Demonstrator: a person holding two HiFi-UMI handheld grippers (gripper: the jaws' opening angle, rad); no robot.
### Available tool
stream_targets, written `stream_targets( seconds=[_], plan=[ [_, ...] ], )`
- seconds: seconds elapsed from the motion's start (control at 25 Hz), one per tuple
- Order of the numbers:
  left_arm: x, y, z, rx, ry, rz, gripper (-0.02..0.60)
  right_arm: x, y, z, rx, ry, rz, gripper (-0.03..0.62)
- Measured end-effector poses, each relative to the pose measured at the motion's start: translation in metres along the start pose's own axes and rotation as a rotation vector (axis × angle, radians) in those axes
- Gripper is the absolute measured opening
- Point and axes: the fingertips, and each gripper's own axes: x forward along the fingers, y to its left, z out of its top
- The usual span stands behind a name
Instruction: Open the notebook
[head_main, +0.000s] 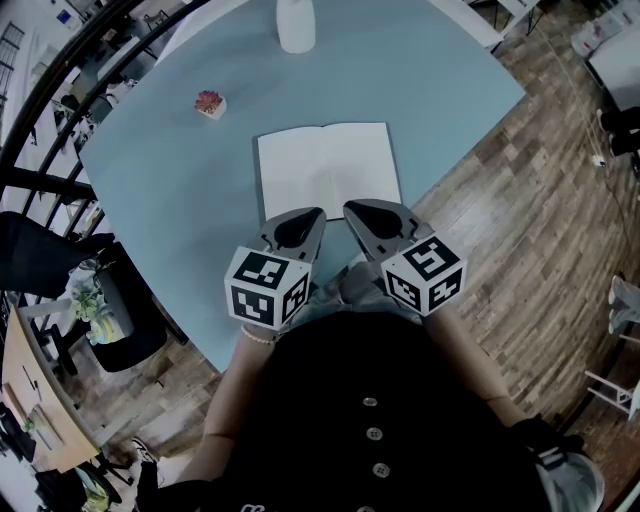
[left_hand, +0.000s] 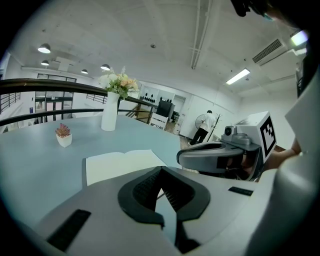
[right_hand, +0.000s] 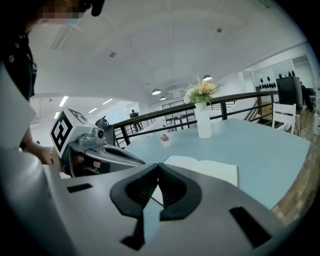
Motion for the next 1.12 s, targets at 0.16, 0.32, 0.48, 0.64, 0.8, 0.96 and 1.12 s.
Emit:
stream_targets(
  seconds=[0.16, 0.32, 0.48, 0.64, 0.8, 0.96, 1.12],
  plan=[
    [0.0021, 0.0025, 0.001, 0.001, 0.002, -0.002, 0.017, 0.0032, -0.001, -0.0002, 0.002, 0.004, 0.005, 0.003],
    [0.0015, 0.0039, 0.0001, 0.001, 0.004, -0.003, 0.017, 0.0042, -0.0009, 0.0005, 0.004, 0.003, 0.004, 0.003],
    [0.0005, 0.0034, -0.0002, 0.0, 0.005, -0.003, 0.017, 0.0029, -0.0009, -0.001, 0.004, 0.01, 0.006, 0.003],
    [0.0013, 0.0048, -0.0018, -0.002, 0.005, -0.002, 0.017, 0.0043, -0.0015, -0.004, 0.007, 0.018, 0.01, 0.003],
    [0.0017, 0.0059, -0.0023, -0.003, 0.005, -0.004, 0.017, 0.0057, -0.0015, -0.0041, 0.007, 0.019, 0.011, 0.003],
    [0.0013, 0.0062, -0.0021, -0.003, 0.006, -0.005, 0.017, 0.0061, -0.0002, -0.0031, 0.01, 0.018, 0.012, 0.003],
    [0.0015, 0.0055, -0.0029, -0.002, 0.008, -0.005, 0.017, 0.0057, 0.0, -0.004, 0.016, 0.017, 0.014, 0.002]
  ],
)
